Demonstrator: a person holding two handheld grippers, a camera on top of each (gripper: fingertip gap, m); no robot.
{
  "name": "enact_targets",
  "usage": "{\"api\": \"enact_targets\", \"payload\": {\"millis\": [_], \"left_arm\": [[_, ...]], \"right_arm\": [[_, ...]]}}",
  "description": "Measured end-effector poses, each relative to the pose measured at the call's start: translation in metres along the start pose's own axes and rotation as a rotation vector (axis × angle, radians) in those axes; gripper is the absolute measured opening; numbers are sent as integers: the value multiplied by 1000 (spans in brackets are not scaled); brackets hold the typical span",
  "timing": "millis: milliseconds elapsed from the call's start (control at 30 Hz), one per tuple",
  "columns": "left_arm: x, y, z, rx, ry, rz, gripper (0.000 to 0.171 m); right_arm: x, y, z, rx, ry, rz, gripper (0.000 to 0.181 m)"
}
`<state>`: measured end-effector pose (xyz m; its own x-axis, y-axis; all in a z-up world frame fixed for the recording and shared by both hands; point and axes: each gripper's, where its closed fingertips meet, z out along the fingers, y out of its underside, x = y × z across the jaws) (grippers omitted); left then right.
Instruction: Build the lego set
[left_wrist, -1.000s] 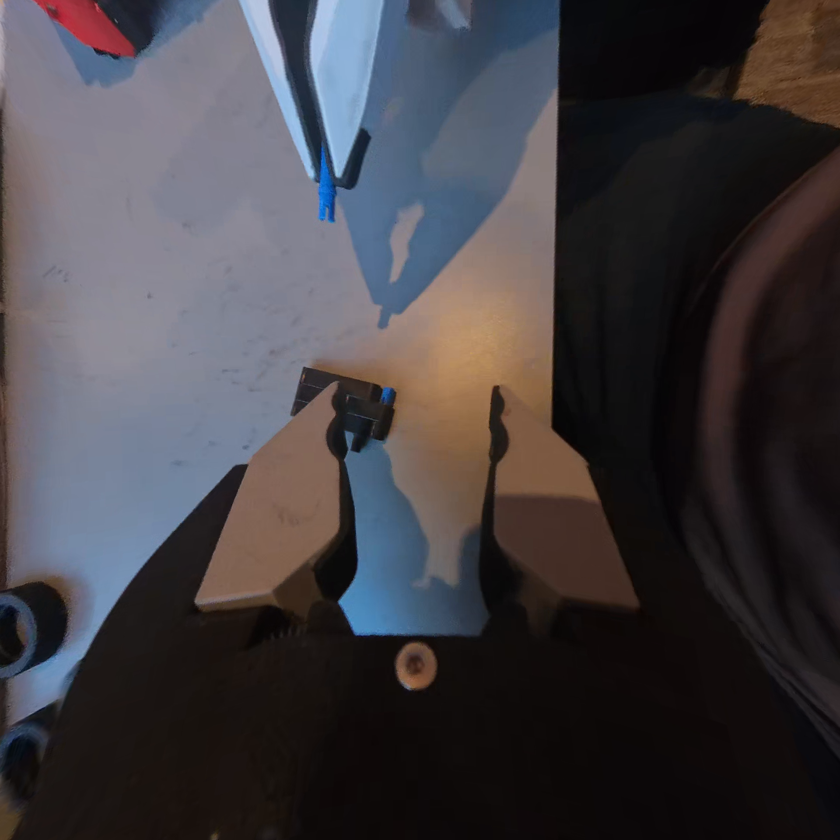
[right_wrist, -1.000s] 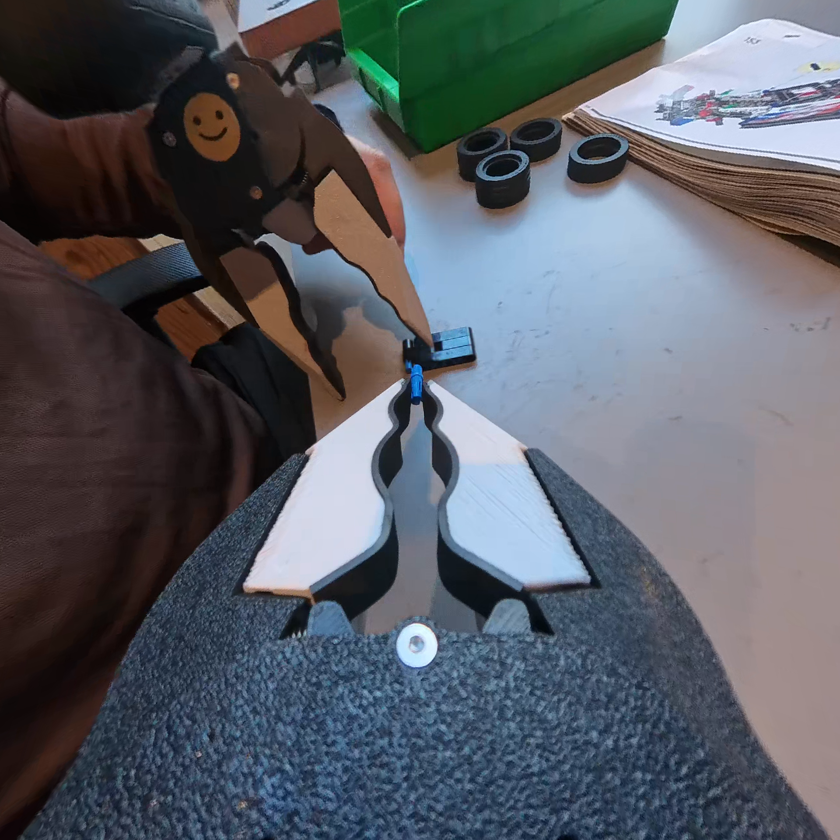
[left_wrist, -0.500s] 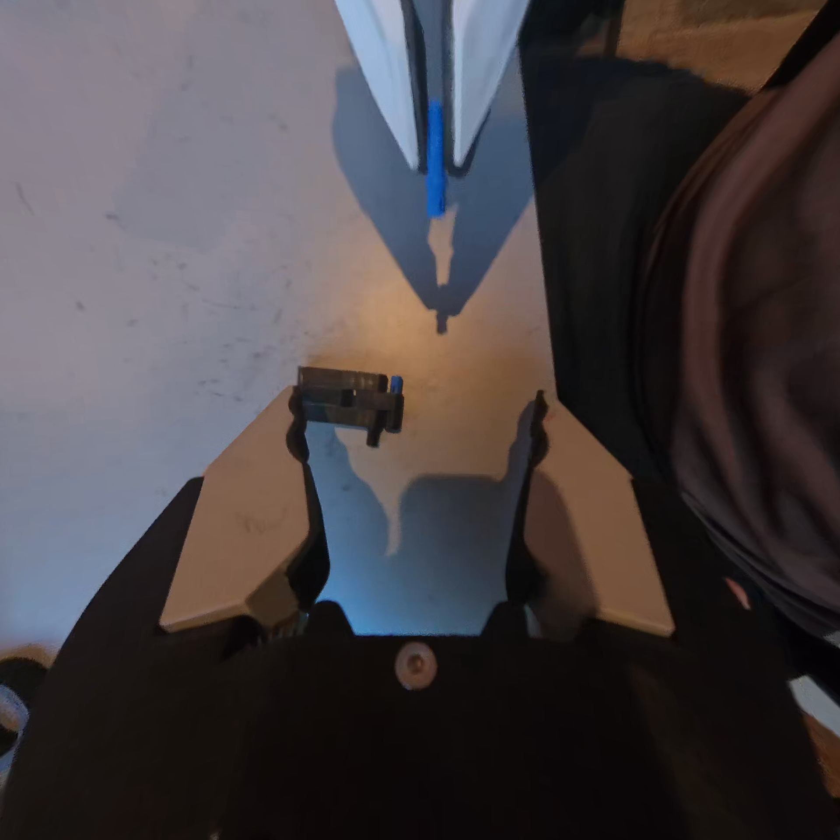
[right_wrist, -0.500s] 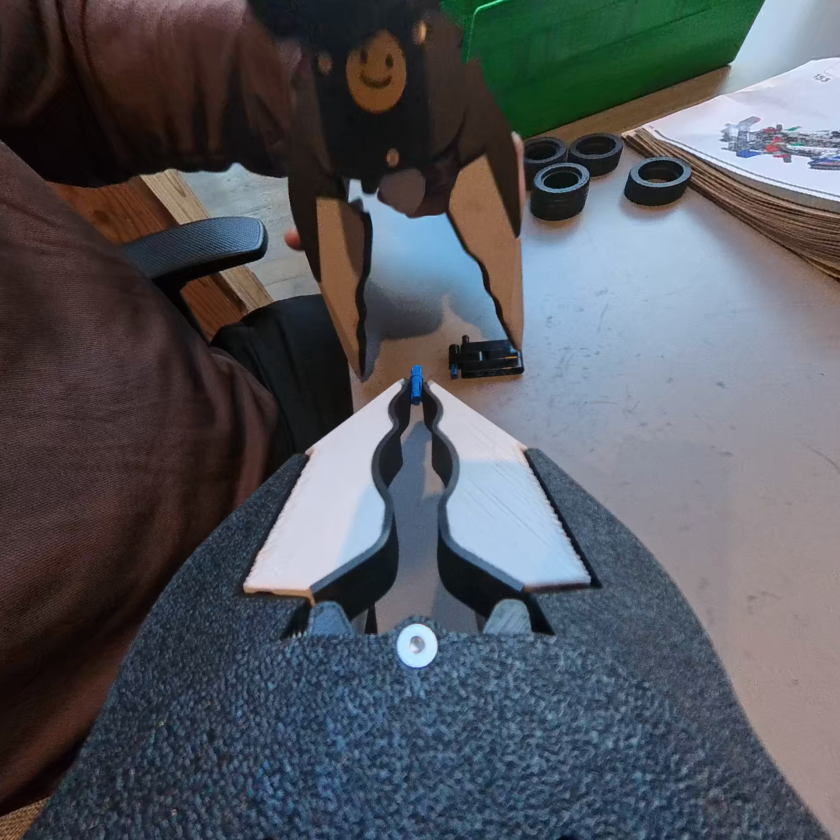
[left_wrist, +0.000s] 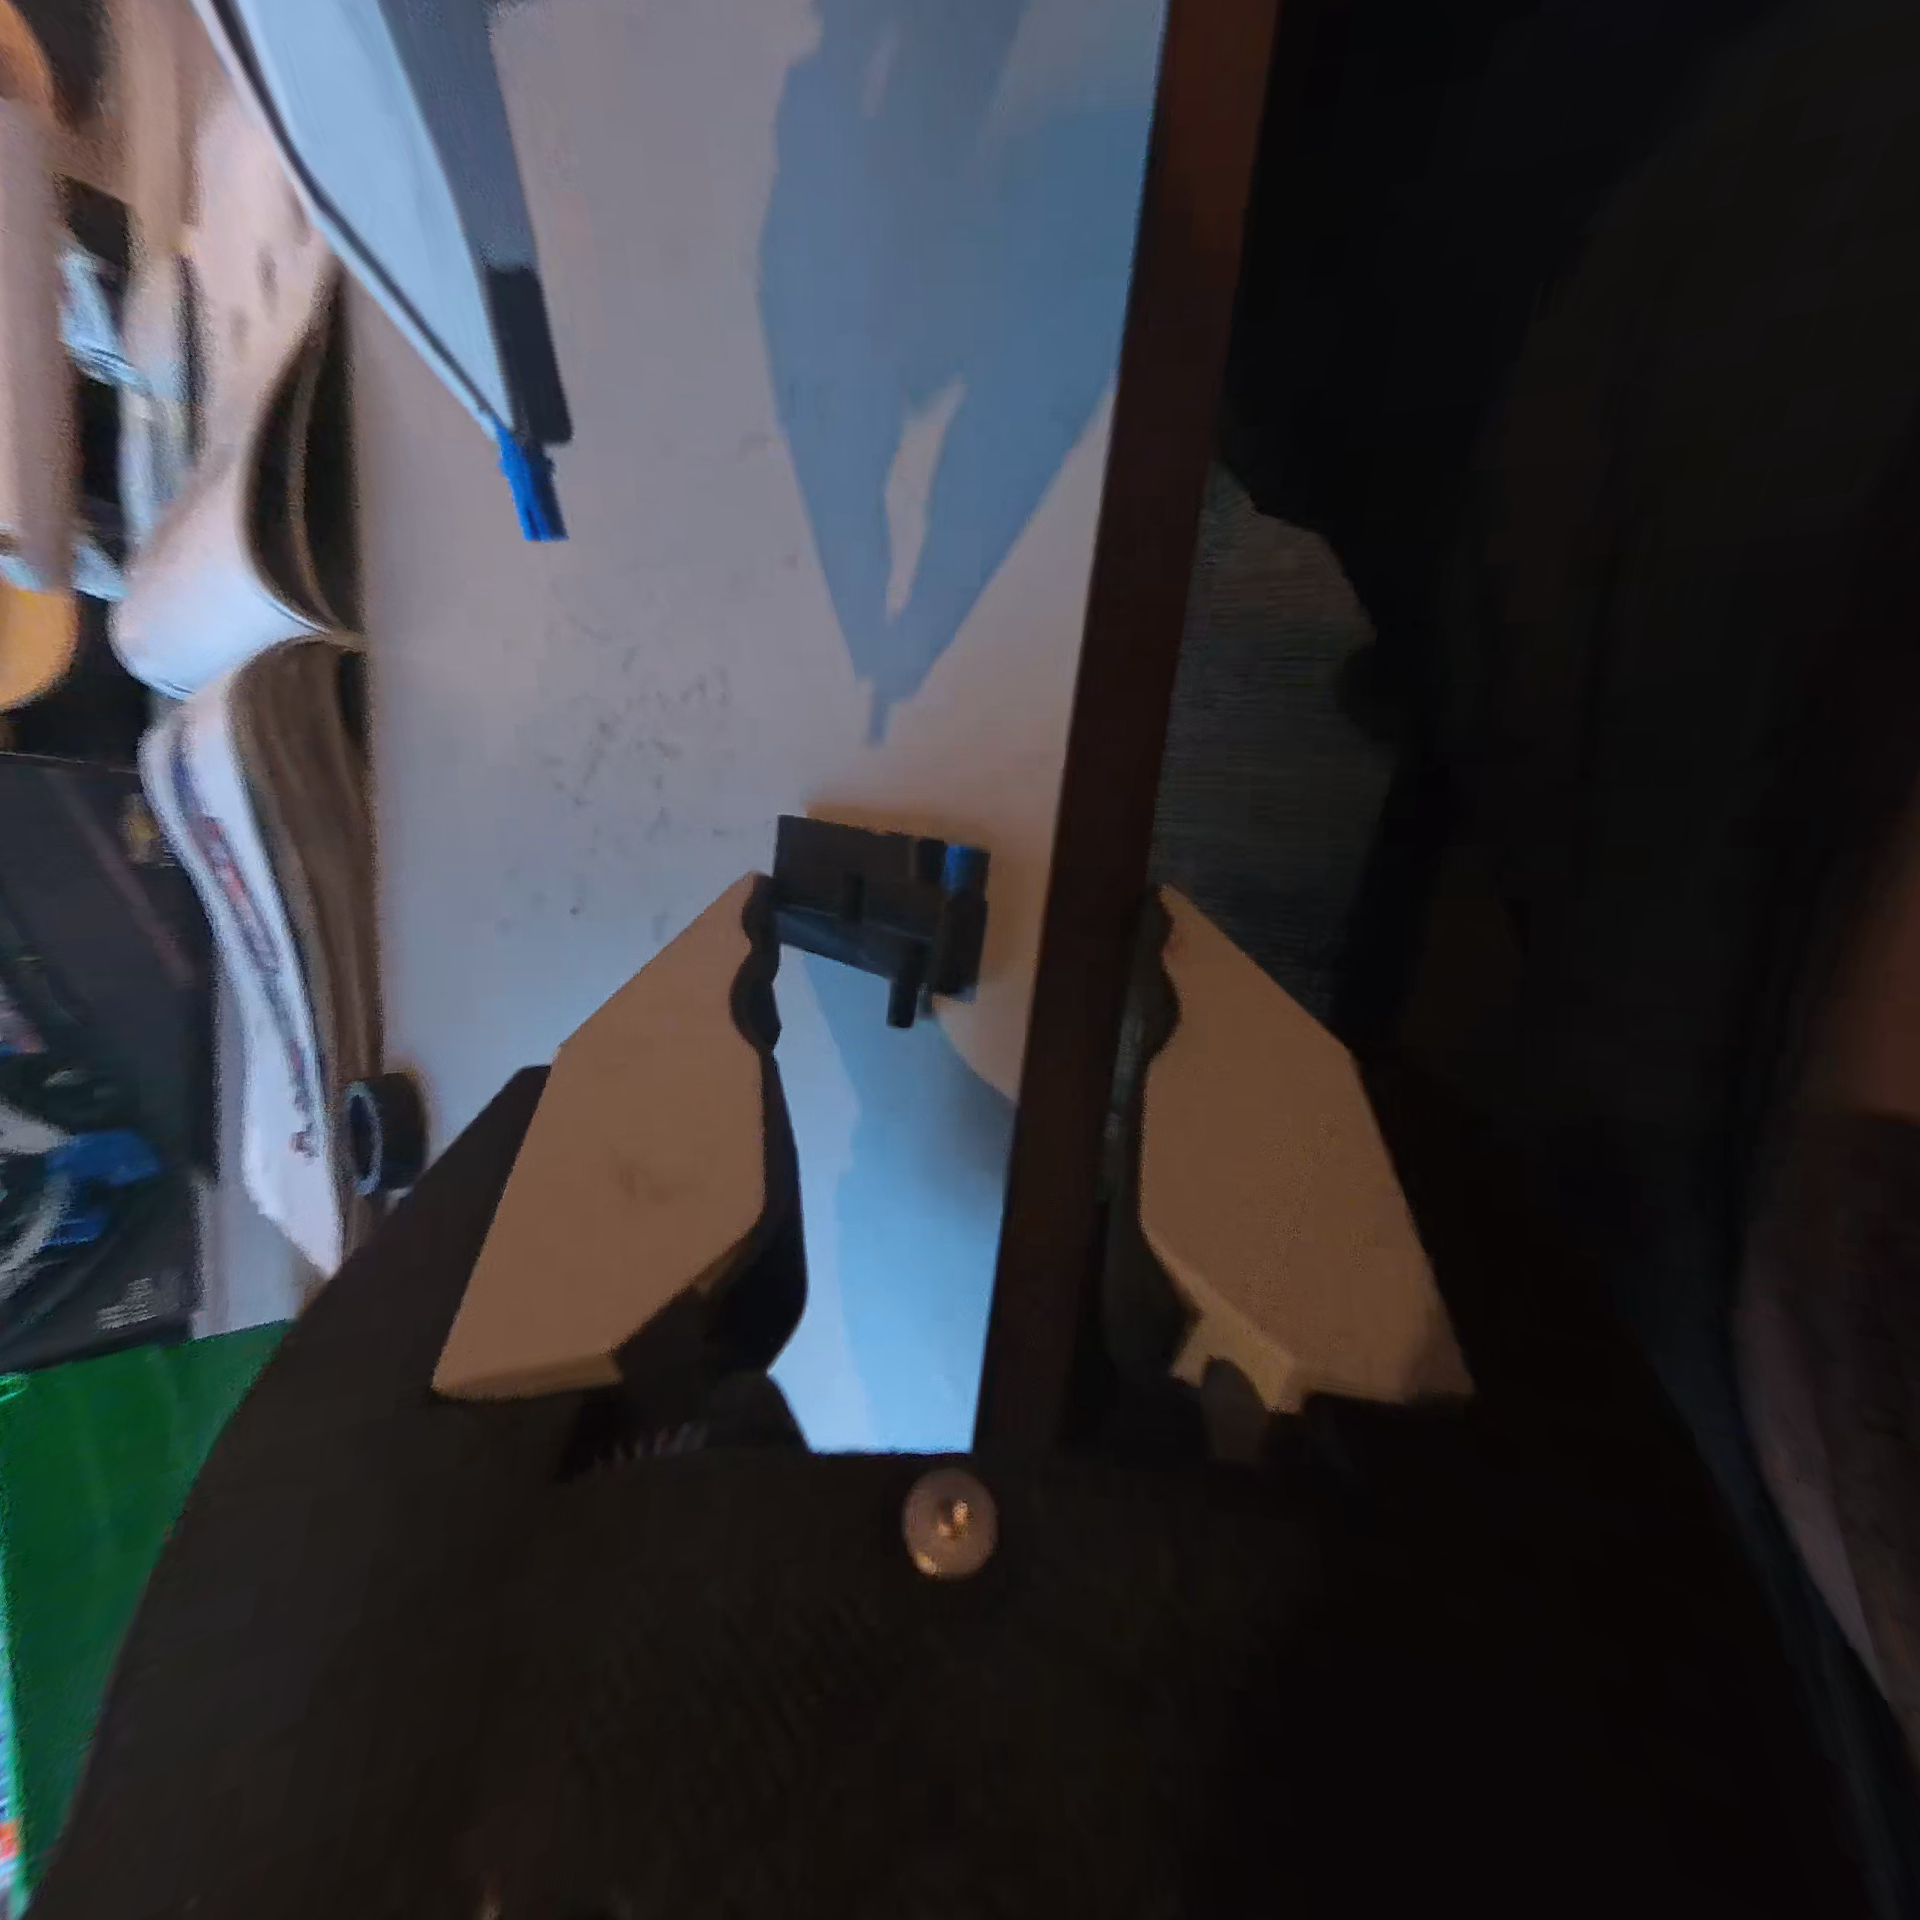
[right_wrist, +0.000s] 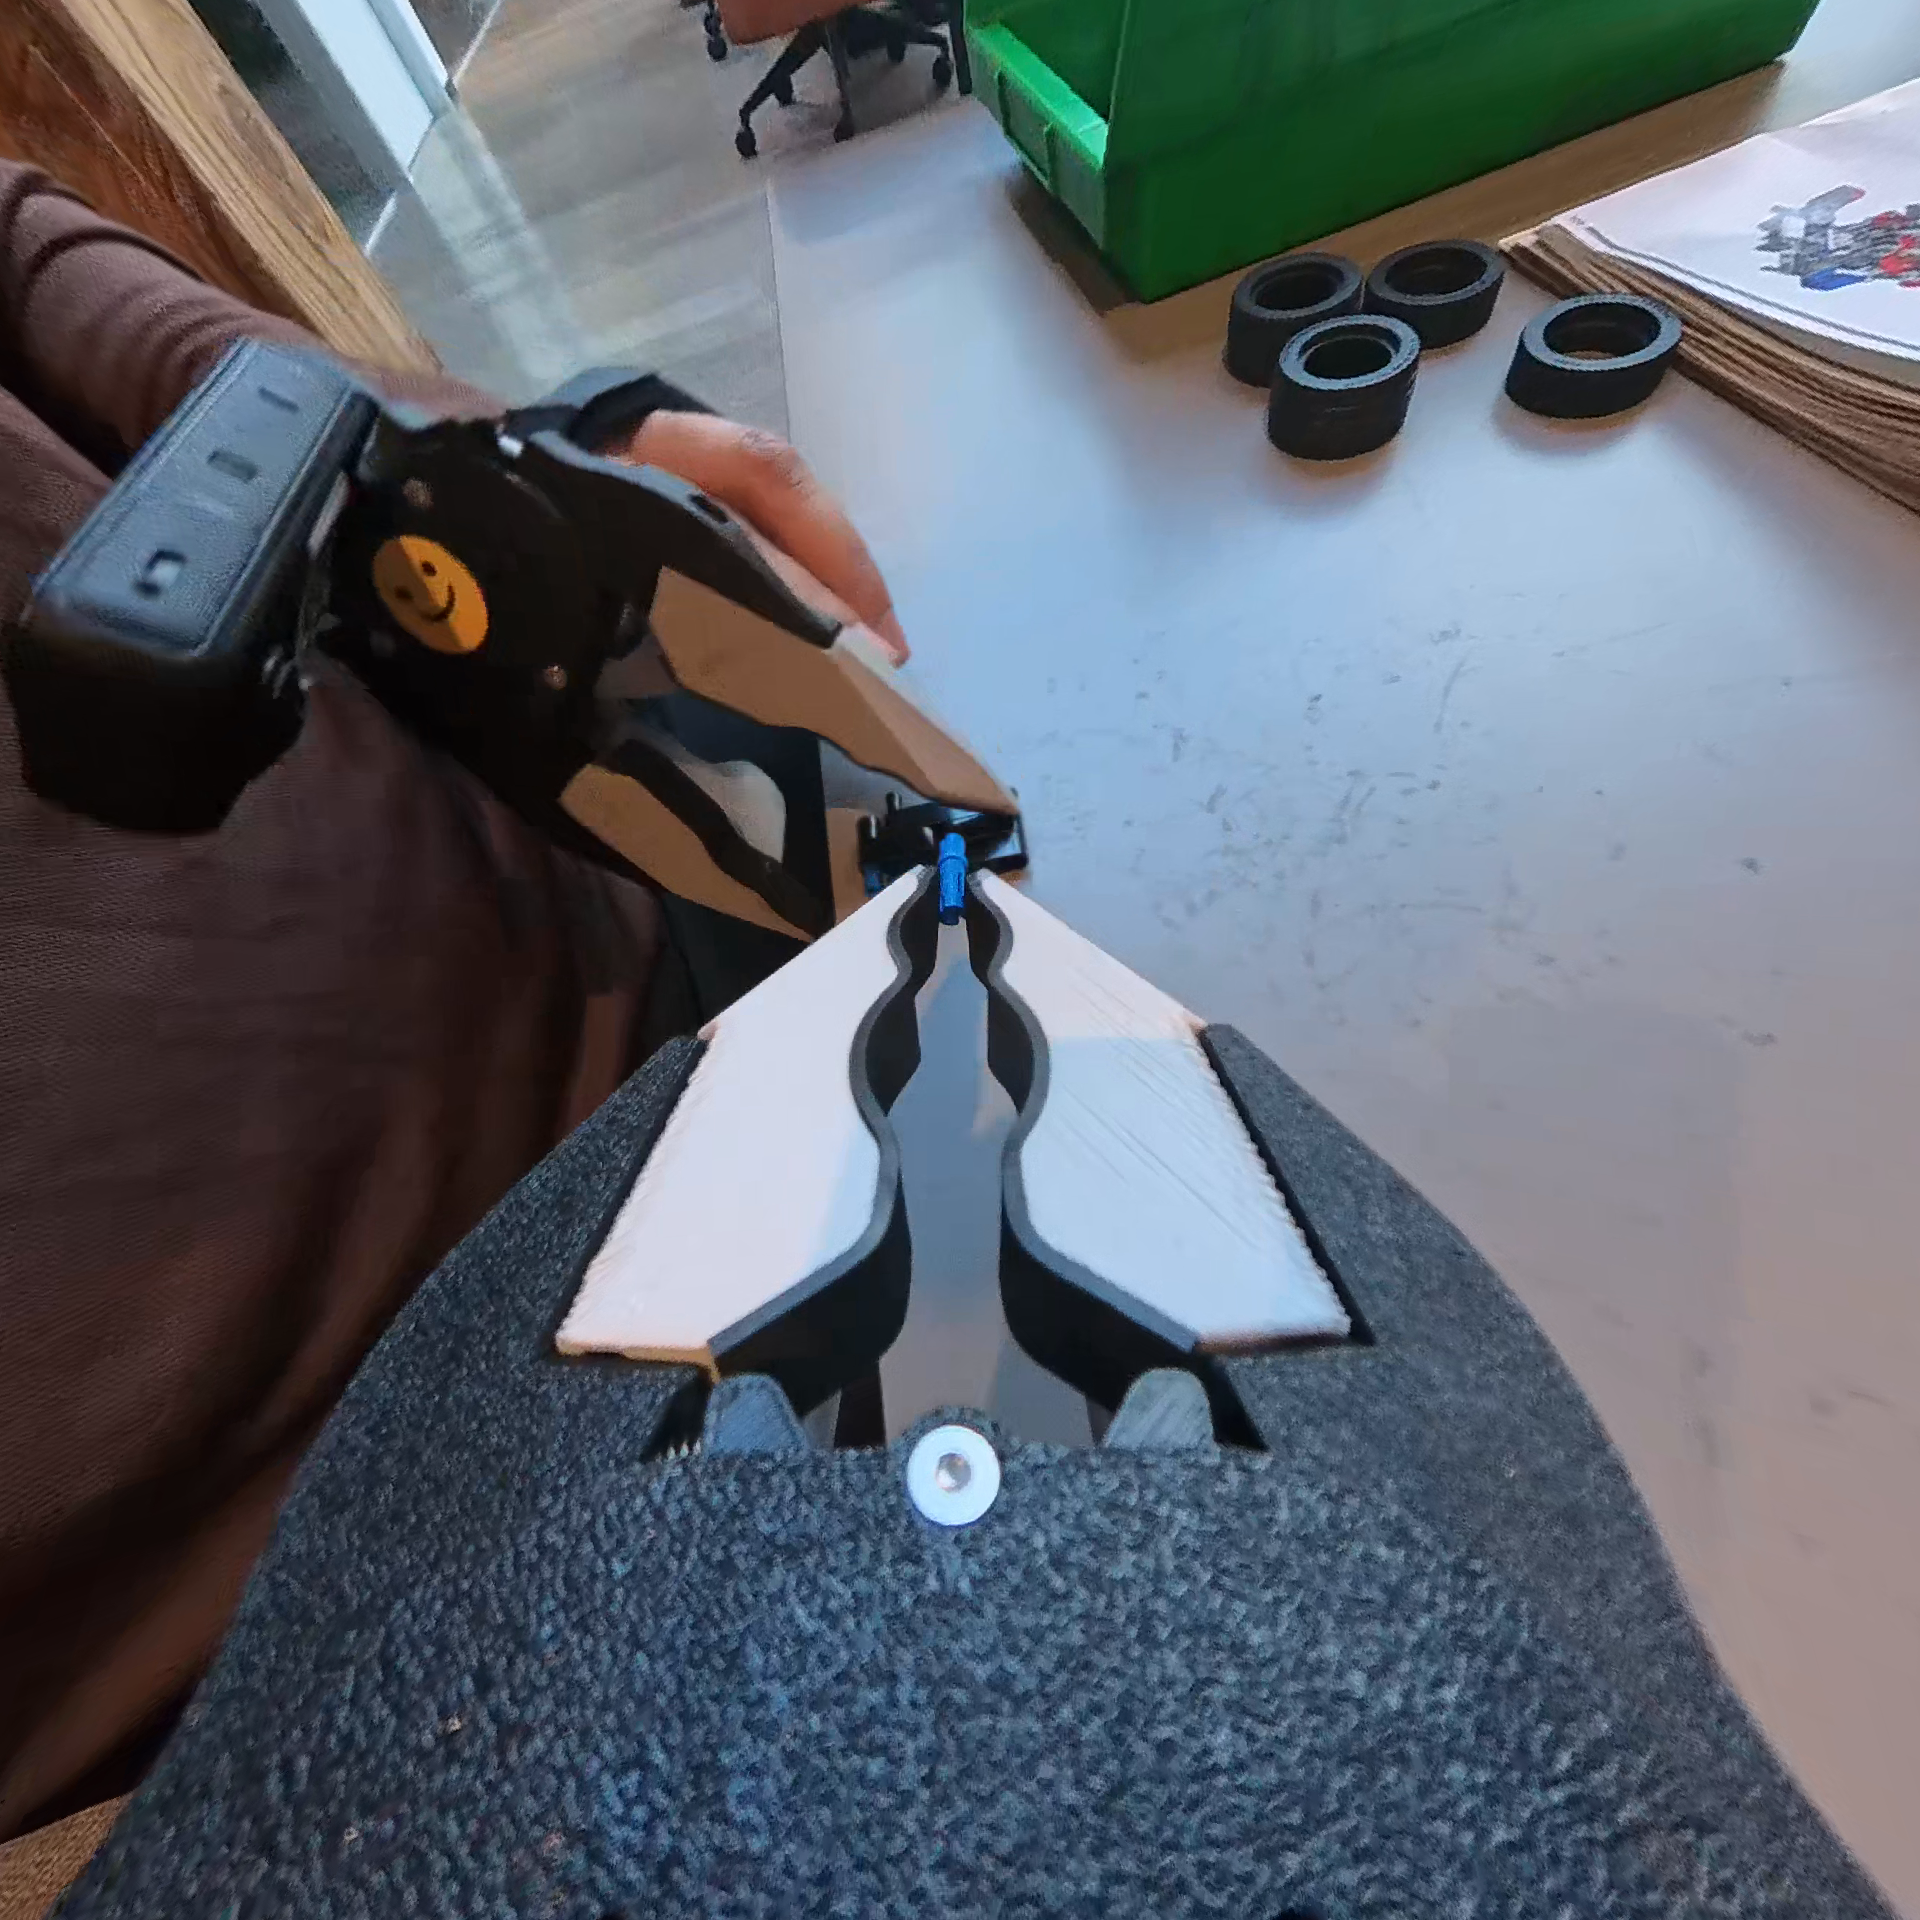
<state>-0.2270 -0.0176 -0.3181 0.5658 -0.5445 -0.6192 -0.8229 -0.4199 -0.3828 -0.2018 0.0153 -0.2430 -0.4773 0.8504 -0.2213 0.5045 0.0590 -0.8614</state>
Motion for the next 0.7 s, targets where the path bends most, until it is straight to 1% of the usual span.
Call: {"api": "enact_targets", "payload": {"millis": [100, 167, 200, 267, 333, 500, 600, 700], "left_arm": [[4, -2, -4, 25, -87, 67, 57], [5, -2, -7, 35, -85, 59, 54], [5, -3, -9, 45, -68, 41, 51], [4, -7, -15, 81, -13, -21, 39], [3, -8, -20, 104, 35, -59, 32], [4, -9, -22, 101, 80, -5, 27], [3, -10, -24, 91, 145, -17, 25], [4, -13, -25, 128, 167, -21, 20]], "right_arm": [[-4, 6, 7, -24, -13, 11, 4], [-9, 14, 15, -54, -27, 22, 4], [-10, 19, 19, -75, -29, 24, 4], [-14, 29, 28, -131, -30, 13, 4], [-16, 32, 32, -163, -11, -27, 4], [-24, 37, 41, -210, -2, -84, 4], [-29, 36, 46, -207, -8, -105, 4], [-29, 38, 49, -224, 19, -104, 4]]}}
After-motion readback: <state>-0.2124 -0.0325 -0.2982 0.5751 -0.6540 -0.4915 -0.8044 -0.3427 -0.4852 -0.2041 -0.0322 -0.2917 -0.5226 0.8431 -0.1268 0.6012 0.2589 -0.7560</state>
